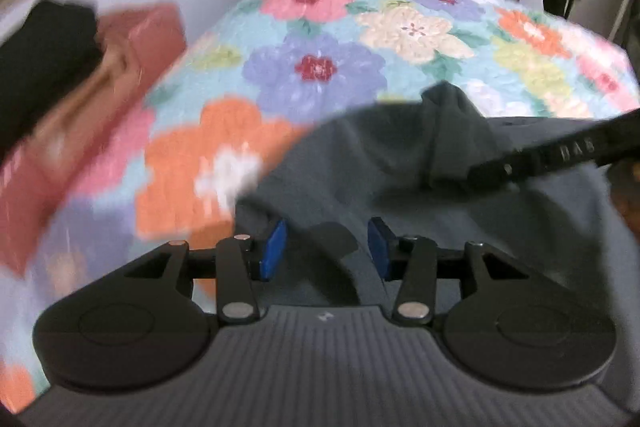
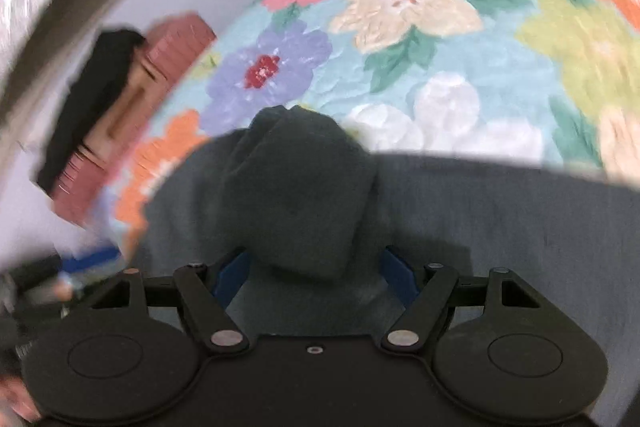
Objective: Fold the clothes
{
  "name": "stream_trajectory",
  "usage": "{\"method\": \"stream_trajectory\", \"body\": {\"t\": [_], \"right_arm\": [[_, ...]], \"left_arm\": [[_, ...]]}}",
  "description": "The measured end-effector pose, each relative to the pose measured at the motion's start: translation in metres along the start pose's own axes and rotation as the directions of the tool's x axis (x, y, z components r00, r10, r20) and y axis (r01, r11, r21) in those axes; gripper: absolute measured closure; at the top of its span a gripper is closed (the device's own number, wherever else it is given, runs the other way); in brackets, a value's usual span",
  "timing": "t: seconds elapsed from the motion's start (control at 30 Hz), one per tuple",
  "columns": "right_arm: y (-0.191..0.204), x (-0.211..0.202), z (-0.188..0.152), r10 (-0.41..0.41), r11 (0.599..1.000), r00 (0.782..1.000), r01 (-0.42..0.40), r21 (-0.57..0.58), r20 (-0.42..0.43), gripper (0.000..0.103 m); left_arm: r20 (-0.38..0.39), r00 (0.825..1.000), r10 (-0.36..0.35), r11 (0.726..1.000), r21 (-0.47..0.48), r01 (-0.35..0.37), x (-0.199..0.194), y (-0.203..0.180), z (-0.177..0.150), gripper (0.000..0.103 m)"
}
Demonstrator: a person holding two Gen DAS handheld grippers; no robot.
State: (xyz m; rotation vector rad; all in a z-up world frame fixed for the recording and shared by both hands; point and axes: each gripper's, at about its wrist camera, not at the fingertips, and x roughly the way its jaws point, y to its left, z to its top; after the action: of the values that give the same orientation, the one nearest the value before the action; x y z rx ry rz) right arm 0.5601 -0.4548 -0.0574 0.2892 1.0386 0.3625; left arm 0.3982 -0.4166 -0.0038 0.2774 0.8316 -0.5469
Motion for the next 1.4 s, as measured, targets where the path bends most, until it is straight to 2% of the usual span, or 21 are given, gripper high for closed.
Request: {"method": "stream_trajectory", "body": {"t": [0.03,0.07,0.1,0.27,0.33,0.4,0.47,0.53,0.6,0.63,0.7,0.83,0.9,0.93,1.0,1.07,1.13,1.17,1.23,1.33,1.4], "right_arm": [[0.003,0.0,0.005,-0.012,0.999,1.0,0.013,-0.047,0.013,0.079],[0.007,0.0,0.009,-0.024,0.995,0.999,0.026,-0.093,0.027,0.096],[0.008,-0.001,0.015,-0.041,0.991,0.998,0.046,-0.128,0.041,0.098],[0.006,-0.012,0.047,-0.181,0.947,0.973,0.213,-0.241,0.146,0.099],[0.006,-0.014,0.057,-0.234,0.918,0.956,0.277,-0.283,0.177,0.099],[0.009,-0.014,0.064,-0.297,0.863,0.928,0.361,-0.354,0.224,0.1],[0.016,-0.01,0.065,-0.35,0.77,0.89,0.451,-0.451,0.293,0.1],[0.015,-0.011,0.07,-0.349,0.728,0.876,0.476,-0.492,0.332,0.1],[0.015,-0.013,0.076,-0.325,0.727,0.872,0.477,-0.493,0.365,0.1],[0.016,-0.014,0.078,-0.316,0.725,0.868,0.481,-0.493,0.382,0.1],[0.017,-0.018,0.081,-0.3,0.721,0.859,0.49,-0.49,0.416,0.1],[0.024,-0.024,0.095,-0.235,0.726,0.854,0.472,-0.5,0.465,0.1],[0.032,-0.017,0.105,-0.218,0.741,0.871,0.442,-0.505,0.441,0.091],[0.033,-0.011,0.112,-0.234,0.754,0.887,0.424,-0.502,0.399,0.067],[0.034,0.002,0.116,-0.339,0.738,0.876,0.474,-0.481,0.343,0.031],[0.026,0.01,0.113,-0.389,0.748,0.875,0.483,-0.455,0.288,0.029],[0.014,0.015,0.107,-0.416,0.771,0.88,0.474,-0.426,0.228,0.029],[0.005,0.016,0.105,-0.414,0.796,0.889,0.457,-0.396,0.195,0.029],[-0.017,0.014,0.101,-0.376,0.868,0.916,0.401,-0.293,0.139,0.029],[-0.055,0.007,0.099,-0.283,0.957,0.953,0.287,-0.029,0.109,0.027],[-0.064,0.012,0.098,-0.226,0.974,0.967,0.221,0.053,0.118,0.027]], "left_arm": [[0.01,1.0,0.0,1.0,0.009,0.0,0.005,0.0,0.007,0.058],[0.021,1.0,-0.007,1.0,0.0,0.007,0.01,0.003,0.014,0.056],[0.034,0.999,-0.026,0.999,-0.021,0.027,0.015,0.006,0.021,0.055],[0.063,0.992,-0.108,0.993,-0.05,0.112,0.04,0.017,0.043,0.051],[0.061,0.989,-0.132,0.99,-0.044,0.135,0.051,0.017,0.048,0.042],[0.043,0.988,-0.149,0.987,-0.048,0.151,0.066,0.016,0.051,0.037],[0.036,0.984,-0.176,0.983,-0.049,0.177,0.079,0.017,0.052,0.037],[0.043,0.979,-0.197,0.978,-0.067,0.2,0.089,0.019,0.052,0.038],[0.057,0.969,-0.241,0.963,-0.107,0.246,0.095,0.022,0.051,0.063],[0.063,0.959,-0.278,0.95,-0.131,0.284,0.095,0.025,0.051,0.101],[0.094,0.95,-0.298,0.935,-0.171,0.31,0.088,0.029,0.051,0.1],[0.247,0.954,-0.17,0.95,-0.216,0.225,0.052,0.042,0.052,0.1],[0.239,0.964,-0.115,0.943,-0.279,0.182,0.048,0.049,0.054,0.1],[0.213,0.973,-0.086,0.943,-0.297,0.148,0.053,0.05,0.055,0.098],[0.133,0.991,-0.015,0.954,-0.295,0.054,0.069,0.048,0.056,0.095],[0.053,0.997,0.053,0.963,-0.268,-0.037,0.082,0.048,0.05,0.093],[0.03,0.999,0.041,0.961,-0.276,-0.031,0.083,0.054,0.041,0.088],[0.039,0.999,0.008,0.956,-0.293,0.004,0.081,0.058,0.035,0.077],[0.037,0.999,-0.039,0.947,-0.317,0.049,0.076,0.064,0.029,0.067],[0.014,0.998,-0.053,0.953,-0.299,0.055,0.07,0.064,0.028,0.064],[0.007,0.998,-0.06,0.954,-0.294,0.06,0.061,0.063,0.025,0.064]]}}
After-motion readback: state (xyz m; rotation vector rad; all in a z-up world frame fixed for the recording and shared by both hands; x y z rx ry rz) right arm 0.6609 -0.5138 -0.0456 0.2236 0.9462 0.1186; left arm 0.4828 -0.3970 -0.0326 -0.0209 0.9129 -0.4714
